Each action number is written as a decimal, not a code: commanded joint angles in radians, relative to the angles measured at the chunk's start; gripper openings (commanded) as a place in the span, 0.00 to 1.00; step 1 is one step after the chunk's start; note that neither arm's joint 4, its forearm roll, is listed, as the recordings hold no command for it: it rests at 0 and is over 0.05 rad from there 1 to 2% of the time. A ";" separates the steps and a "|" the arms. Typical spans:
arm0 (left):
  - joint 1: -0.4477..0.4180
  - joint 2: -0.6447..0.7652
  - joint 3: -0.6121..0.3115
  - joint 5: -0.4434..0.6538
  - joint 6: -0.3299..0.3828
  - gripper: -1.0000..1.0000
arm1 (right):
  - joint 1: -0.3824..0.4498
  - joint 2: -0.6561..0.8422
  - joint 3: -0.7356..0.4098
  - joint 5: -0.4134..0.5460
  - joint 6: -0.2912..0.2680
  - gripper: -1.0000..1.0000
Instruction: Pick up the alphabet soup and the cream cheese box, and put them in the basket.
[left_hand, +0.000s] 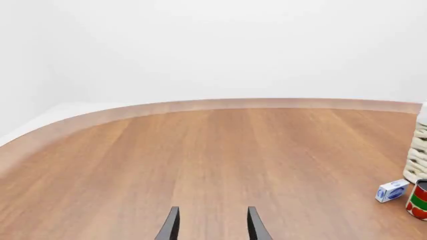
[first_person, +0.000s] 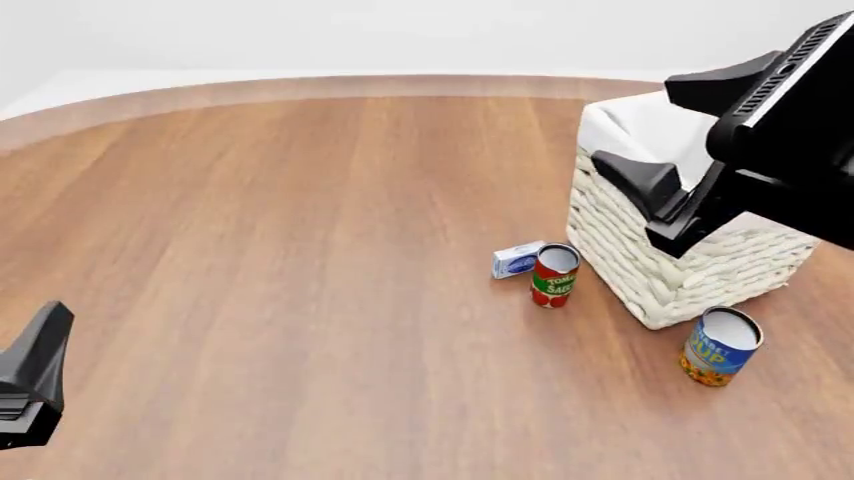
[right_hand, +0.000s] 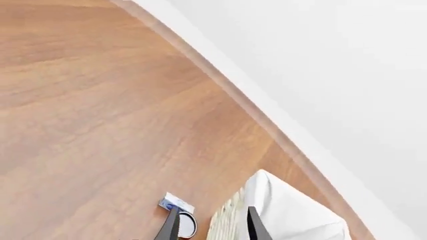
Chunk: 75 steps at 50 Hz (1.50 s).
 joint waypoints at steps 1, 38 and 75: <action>0.000 0.000 0.000 0.000 0.000 1.00 | 0.055 0.087 -0.069 0.044 -0.074 1.00; 0.000 0.000 0.000 0.000 0.000 1.00 | 0.081 0.245 -0.115 0.041 -0.239 1.00; 0.000 0.000 0.000 0.000 0.000 1.00 | 0.067 0.351 -0.215 0.074 -0.288 1.00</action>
